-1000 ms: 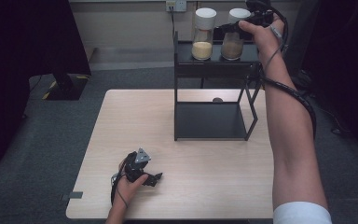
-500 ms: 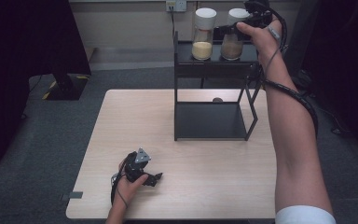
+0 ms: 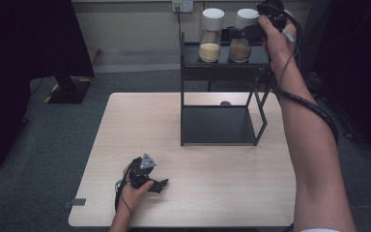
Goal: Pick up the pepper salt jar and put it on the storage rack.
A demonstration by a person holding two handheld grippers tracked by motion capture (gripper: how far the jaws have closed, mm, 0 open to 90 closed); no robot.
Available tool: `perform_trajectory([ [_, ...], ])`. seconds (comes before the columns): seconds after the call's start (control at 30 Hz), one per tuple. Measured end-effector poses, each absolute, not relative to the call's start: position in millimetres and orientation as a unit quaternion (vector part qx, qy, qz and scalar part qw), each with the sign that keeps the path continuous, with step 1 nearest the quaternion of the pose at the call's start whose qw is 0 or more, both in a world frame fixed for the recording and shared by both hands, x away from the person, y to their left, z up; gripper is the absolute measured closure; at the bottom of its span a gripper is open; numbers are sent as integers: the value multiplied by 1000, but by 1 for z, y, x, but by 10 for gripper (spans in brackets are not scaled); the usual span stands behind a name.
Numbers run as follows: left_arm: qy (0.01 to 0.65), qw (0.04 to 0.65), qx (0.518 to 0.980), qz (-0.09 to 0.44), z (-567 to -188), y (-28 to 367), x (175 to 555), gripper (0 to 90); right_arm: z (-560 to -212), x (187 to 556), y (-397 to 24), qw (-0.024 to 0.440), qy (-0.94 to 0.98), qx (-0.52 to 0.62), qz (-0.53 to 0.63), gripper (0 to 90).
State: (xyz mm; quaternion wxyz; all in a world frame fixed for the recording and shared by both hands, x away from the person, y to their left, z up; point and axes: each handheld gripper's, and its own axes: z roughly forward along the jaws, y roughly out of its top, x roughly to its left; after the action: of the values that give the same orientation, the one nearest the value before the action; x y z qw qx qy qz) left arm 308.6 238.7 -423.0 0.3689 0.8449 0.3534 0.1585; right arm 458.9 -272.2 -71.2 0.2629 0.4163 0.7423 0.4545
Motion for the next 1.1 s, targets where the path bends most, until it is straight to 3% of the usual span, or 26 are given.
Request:
perform_trajectory([
  [1.1, 355, 368, 844, 159, -423, 238, 308, 0, -104, 400, -271, 274, 730, 411, 472, 20],
])
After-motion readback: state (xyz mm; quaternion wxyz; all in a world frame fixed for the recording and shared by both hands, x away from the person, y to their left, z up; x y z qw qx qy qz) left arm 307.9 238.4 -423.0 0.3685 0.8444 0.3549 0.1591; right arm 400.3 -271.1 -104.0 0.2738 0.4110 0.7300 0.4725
